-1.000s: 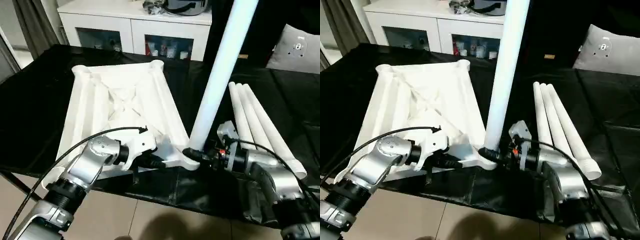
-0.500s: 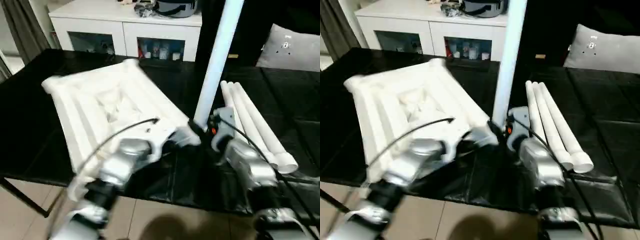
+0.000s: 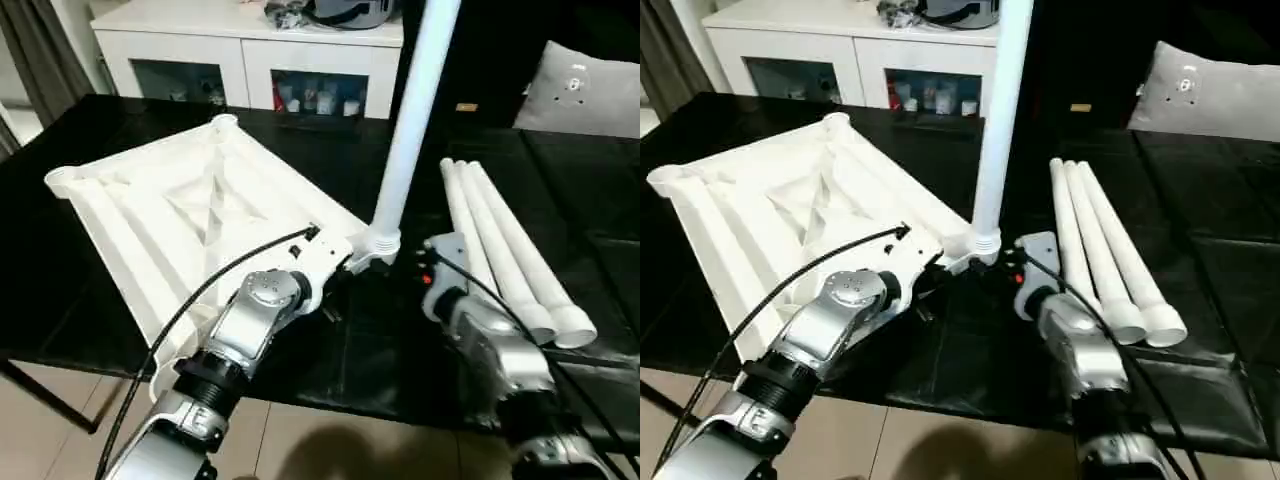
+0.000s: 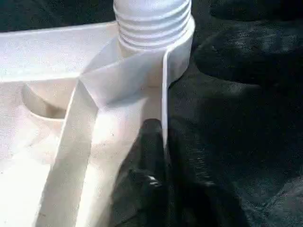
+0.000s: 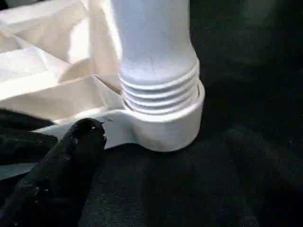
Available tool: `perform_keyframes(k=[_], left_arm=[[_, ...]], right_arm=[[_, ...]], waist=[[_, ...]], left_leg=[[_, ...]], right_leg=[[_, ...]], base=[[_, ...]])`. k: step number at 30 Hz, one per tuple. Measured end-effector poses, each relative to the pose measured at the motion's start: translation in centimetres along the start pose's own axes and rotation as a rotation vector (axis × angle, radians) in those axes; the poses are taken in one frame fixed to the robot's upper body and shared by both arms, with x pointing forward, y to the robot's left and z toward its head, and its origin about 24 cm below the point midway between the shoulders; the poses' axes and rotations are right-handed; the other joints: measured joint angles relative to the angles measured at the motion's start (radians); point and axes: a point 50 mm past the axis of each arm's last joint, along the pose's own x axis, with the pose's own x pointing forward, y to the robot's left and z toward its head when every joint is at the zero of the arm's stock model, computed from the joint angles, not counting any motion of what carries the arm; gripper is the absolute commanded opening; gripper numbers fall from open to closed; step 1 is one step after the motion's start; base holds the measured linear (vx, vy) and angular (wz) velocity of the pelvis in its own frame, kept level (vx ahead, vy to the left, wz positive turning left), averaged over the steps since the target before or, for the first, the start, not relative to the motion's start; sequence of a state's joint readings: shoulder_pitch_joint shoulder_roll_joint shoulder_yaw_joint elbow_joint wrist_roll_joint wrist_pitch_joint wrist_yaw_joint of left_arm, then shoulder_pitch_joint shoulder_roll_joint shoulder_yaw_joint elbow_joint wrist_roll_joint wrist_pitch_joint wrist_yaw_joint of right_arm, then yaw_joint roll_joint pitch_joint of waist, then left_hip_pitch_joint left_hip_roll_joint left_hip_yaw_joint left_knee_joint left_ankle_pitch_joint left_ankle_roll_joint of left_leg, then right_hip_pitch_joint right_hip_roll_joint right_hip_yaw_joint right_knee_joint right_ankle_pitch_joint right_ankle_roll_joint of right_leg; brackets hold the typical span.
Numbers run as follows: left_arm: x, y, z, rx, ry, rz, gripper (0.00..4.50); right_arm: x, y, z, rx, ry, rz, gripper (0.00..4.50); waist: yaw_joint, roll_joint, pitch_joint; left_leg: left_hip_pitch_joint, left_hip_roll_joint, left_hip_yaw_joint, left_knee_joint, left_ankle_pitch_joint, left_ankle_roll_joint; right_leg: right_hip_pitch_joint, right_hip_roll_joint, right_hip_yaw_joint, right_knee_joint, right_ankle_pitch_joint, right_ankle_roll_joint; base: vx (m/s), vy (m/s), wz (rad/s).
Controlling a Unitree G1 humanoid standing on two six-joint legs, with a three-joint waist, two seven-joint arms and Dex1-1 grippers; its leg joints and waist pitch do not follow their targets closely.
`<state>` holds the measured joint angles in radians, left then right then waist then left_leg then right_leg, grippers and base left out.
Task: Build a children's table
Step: Rotate table base
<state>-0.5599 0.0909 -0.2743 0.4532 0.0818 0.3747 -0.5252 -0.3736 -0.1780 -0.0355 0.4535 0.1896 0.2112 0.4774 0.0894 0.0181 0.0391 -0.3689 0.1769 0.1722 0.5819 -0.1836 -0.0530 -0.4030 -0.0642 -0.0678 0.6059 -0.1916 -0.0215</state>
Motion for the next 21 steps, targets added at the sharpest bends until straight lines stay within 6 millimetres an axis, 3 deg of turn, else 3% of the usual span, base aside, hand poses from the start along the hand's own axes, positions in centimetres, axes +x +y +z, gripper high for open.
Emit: perform_keyframes(k=[4,10,13,15,21], left_arm=[[-0.7,0.4,0.7,0.039,-0.071,-0.020,0.87],[-2.9,1.2,2.2,0.028,-0.157,-0.036,0.87],[-4.1,2.7,2.3,0.033,-0.143,0.042,0.87],[-5.3,4.1,1.7,0.072,-0.082,0.110,0.59],[-10.6,8.8,-1.1,0.118,0.134,0.385,0.20]], right_arm=[[-1.1,-0.4,0.9,-0.044,-0.021,0.034,4.50],[-2.7,-0.8,1.2,-0.111,0.040,0.119,4.50],[-2.8,0.0,0.9,-0.118,0.053,0.183,4.50],[-2.5,0.6,0.7,-0.105,0.065,0.206,4.50],[-1.7,2.3,1.1,-0.096,0.056,0.260,4.50]], waist=[[0.003,-0.002,0.001],[0.006,-0.002,0.002],[0.002,-0.002,0.002],[-0.003,-0.002,0.002],[-0.002,-0.004,0.004]], left_leg=[[-0.002,0.000,0.000,0.002,0.000,0.000],[-0.003,0.000,0.000,0.001,-0.001,0.001],[-0.002,0.001,0.000,0.001,-0.001,0.001],[-0.001,0.001,0.000,0.001,-0.001,0.001],[-0.001,0.003,0.000,0.001,-0.001,0.000]], right_leg=[[0.000,0.000,0.000,-0.001,0.001,-0.001],[0.000,0.000,0.000,-0.002,0.001,-0.001],[0.000,0.001,0.000,-0.001,0.001,-0.001],[0.000,0.002,0.000,-0.001,0.001,-0.001],[0.000,0.003,0.001,-0.001,0.001,-0.001]], base=[[0.000,0.000,0.00],[0.000,0.000,0.00],[0.000,0.000,0.00],[0.000,0.000,0.00],[0.000,0.000,0.00]])
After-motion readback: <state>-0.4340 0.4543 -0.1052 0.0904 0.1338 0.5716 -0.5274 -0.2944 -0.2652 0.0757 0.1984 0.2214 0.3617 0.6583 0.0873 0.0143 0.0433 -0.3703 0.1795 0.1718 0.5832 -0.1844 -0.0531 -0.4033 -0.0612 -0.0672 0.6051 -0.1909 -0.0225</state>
